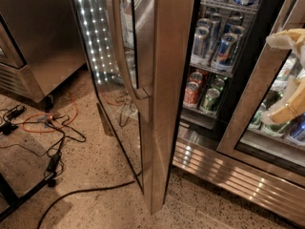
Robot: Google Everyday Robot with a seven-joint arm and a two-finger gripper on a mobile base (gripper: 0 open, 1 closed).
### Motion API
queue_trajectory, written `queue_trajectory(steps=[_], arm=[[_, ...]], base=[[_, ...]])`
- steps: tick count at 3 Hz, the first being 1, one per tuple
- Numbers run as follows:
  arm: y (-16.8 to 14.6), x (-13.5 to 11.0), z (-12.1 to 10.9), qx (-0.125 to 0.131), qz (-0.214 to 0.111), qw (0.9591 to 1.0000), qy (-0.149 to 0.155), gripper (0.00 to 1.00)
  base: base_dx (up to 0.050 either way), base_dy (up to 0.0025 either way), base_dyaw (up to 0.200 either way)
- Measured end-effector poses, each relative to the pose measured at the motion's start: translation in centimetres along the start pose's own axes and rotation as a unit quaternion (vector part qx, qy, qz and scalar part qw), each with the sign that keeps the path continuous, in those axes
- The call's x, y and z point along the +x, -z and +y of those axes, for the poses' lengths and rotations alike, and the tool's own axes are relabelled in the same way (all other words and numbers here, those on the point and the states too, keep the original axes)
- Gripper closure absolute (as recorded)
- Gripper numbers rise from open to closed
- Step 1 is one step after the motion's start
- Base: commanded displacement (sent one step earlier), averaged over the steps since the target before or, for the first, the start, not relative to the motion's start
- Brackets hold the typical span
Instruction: Open left fridge door
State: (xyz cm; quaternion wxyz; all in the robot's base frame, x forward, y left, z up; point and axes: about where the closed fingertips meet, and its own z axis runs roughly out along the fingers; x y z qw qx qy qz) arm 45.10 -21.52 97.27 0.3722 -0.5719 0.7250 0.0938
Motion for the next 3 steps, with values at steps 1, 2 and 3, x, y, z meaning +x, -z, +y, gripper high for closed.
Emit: queue_trajectory(steps=[1, 2, 3], arm=[[-3.9, -0.6, 2.1, -0.038, 0.052, 0.9975, 0.029, 0.00], [-7.1, -0.2, 4.0, -0.074, 0.094, 0.9915, 0.051, 0.00], [-8.6, -0.1, 5.1, -0.093, 0.113, 0.9870, 0.065, 0.00]], base=[[0.000, 0.00000, 0.000], [0.000, 0.00000, 0.000], [0.000, 0.00000, 0.000]])
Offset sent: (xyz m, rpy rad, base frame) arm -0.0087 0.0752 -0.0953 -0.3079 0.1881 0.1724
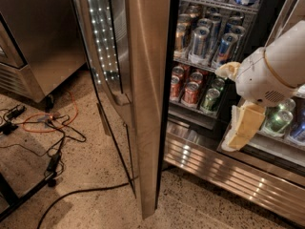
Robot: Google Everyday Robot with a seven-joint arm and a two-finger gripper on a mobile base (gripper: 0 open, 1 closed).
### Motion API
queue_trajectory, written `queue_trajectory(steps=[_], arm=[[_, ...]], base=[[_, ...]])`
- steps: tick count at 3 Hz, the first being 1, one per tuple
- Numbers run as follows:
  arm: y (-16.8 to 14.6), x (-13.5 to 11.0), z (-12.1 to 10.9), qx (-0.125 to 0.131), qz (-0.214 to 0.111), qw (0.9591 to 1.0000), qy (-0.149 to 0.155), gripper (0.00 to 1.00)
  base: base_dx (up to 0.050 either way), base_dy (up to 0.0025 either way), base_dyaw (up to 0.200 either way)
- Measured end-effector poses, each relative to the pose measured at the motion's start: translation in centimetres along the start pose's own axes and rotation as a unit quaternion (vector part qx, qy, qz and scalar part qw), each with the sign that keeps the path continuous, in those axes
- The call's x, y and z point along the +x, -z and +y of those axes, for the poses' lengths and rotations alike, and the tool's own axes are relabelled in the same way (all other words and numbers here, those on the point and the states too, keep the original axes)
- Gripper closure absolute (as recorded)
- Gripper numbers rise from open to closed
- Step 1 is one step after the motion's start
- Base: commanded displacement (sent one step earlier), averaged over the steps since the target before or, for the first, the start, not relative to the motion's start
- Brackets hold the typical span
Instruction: Open left fridge door
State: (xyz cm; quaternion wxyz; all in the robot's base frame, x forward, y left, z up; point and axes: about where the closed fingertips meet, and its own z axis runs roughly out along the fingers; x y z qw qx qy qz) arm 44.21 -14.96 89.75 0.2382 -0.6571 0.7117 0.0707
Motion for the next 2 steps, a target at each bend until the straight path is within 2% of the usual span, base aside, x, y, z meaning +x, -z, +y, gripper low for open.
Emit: queue_trajectory(steps=[1, 2], arm=[[0.00, -0.01, 0.01, 0.000, 0.000, 1.0000, 0.000, 0.00], [0.00, -0.02, 0.01, 0.000, 0.000, 1.0000, 0.000, 0.00]], base=[[-0.038, -0.00247, 0.130], [0.000, 0.00000, 0.000]])
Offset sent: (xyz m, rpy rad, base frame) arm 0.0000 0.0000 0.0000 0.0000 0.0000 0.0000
